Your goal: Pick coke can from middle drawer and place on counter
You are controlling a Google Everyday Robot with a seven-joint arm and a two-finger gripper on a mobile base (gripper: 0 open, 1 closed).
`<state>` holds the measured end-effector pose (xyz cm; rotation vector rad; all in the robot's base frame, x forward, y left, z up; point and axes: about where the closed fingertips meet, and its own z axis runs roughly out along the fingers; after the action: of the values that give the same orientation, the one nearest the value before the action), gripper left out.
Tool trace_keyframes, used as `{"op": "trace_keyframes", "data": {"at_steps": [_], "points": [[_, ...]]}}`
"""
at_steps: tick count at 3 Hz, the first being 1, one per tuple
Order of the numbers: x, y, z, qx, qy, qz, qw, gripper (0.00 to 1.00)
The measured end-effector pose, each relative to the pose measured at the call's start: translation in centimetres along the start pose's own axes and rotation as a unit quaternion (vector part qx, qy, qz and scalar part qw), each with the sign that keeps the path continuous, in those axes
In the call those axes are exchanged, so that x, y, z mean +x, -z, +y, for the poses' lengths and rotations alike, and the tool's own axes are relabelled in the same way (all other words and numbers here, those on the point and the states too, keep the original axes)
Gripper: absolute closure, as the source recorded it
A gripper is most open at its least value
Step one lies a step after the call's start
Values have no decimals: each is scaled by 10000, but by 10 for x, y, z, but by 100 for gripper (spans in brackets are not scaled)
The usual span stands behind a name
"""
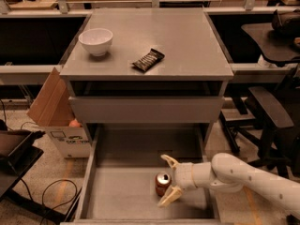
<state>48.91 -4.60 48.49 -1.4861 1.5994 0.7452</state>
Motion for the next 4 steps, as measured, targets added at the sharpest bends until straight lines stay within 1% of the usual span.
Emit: {"op": "trace_keyframes", "data": {"at_steps": [1, 2, 3, 4], "points": [[18, -24, -4, -136, -18, -22, 9999, 0], [35, -41, -12, -227, -95, -65, 9997, 0], [52, -46, -24, -284, -186, -19, 9994, 16], [59, -40, -32, -294, -218, -30, 9993, 39]]}}
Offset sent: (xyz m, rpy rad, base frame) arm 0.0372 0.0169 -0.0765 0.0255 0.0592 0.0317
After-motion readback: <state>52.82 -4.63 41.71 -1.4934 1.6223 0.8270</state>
